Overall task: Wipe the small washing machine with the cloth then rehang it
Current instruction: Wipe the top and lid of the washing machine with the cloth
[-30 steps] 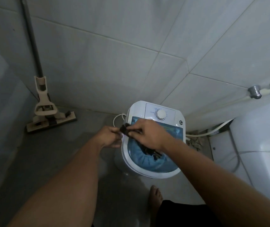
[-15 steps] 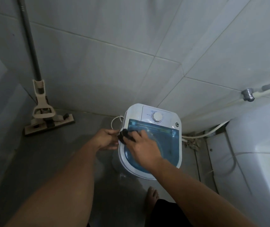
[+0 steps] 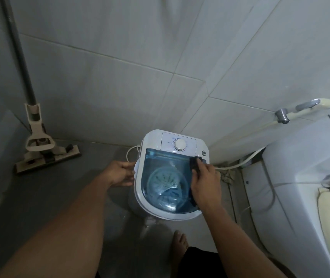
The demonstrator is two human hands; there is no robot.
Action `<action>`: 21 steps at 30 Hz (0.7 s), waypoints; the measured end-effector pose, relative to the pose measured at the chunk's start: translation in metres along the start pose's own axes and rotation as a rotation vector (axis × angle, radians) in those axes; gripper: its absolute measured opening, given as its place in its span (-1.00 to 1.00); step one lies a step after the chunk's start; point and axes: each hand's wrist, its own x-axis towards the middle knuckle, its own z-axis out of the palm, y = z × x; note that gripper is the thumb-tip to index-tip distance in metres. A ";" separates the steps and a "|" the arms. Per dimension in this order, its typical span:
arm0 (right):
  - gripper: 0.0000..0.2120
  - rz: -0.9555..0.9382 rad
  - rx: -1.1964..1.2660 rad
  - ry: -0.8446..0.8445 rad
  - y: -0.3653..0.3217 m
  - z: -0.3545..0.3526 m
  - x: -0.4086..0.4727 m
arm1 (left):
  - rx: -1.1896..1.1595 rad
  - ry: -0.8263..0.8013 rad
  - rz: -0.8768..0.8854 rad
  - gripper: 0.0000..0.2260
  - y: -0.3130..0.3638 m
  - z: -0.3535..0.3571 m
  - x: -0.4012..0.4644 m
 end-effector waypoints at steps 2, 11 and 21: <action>-0.58 0.087 -0.033 0.045 0.001 0.020 -0.016 | 0.003 0.002 0.006 -0.64 0.000 0.002 -0.001; -0.53 -0.022 -0.018 0.142 -0.059 0.059 -0.051 | 0.005 0.015 0.006 -0.70 -0.004 -0.002 0.004; -0.44 -0.092 0.367 0.023 -0.036 0.036 -0.040 | 0.037 0.037 0.014 -0.68 -0.002 0.005 0.002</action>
